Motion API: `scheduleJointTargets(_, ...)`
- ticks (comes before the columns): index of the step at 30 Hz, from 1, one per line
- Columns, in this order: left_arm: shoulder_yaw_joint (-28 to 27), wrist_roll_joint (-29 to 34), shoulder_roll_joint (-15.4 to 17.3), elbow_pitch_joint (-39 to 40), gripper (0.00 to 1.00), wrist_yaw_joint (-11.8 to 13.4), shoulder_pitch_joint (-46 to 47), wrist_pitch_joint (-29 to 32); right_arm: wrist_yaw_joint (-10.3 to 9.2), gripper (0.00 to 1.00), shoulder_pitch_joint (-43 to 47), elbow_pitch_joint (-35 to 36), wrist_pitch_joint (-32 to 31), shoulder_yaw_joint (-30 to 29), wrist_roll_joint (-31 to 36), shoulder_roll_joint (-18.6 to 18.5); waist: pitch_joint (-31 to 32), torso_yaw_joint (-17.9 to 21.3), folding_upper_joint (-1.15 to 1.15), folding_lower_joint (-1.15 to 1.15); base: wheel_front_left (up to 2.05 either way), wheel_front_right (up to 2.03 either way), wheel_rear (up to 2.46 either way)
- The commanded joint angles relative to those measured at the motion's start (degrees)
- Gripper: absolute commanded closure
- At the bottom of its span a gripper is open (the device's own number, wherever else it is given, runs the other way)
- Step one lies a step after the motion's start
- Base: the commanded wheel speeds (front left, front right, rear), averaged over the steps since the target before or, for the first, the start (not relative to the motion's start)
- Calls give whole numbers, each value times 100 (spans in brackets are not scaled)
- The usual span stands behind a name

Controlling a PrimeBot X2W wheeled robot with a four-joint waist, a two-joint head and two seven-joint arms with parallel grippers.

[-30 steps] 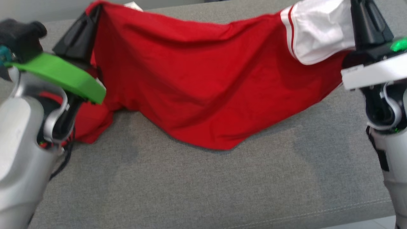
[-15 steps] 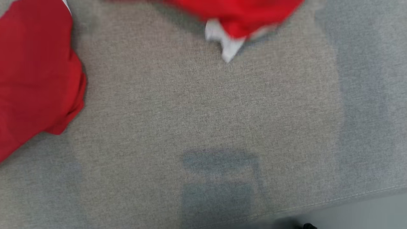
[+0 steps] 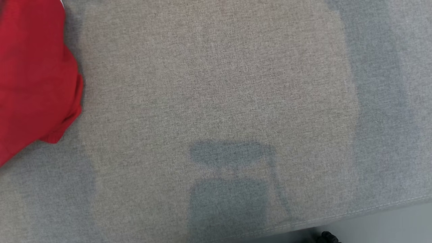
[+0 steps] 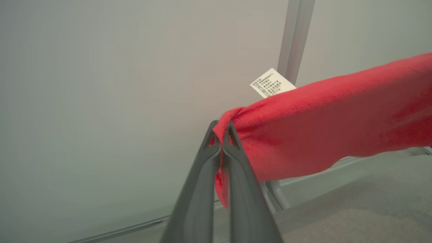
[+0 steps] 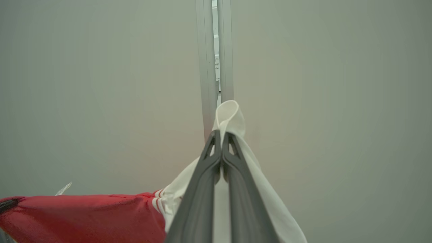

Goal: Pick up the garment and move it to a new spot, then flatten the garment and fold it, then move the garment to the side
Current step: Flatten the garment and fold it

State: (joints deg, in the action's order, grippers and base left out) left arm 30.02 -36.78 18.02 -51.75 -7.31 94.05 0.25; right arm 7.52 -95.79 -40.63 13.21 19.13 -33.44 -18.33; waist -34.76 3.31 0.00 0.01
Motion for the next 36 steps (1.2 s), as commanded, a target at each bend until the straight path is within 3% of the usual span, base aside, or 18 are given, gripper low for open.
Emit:
scheduleJointTargets(1,232,-61,32,54,100,-20,-392,77,-6,100,371,22,-9,117,-159,-88,79,-30,0,-1,0,0,0)
scheduleJointTargets(9,1016,-1170,546,1087,100,-22,-2518,169,-5,100,2642,939,75,1071,-803,-668,597,-6,0,-1,0,0,0)
scheduleJointTargets(15,1133,-1366,957,1784,100,10,-3765,-346,-6,100,4131,1652,168,1034,-1085,-1007,1125,28,0,-1,0,0,0)
scheduleJointTargets(23,1214,-1459,1179,2618,100,508,-5244,-744,-6,100,5785,2343,190,763,-1129,-1195,1904,38,0,-1,0,0,0)
scheduleJointTargets(36,1258,-1416,1411,4037,100,1585,-7285,-1343,-6,100,8417,3350,196,-302,-1083,-872,2679,-70,0,-1,0,0,0)
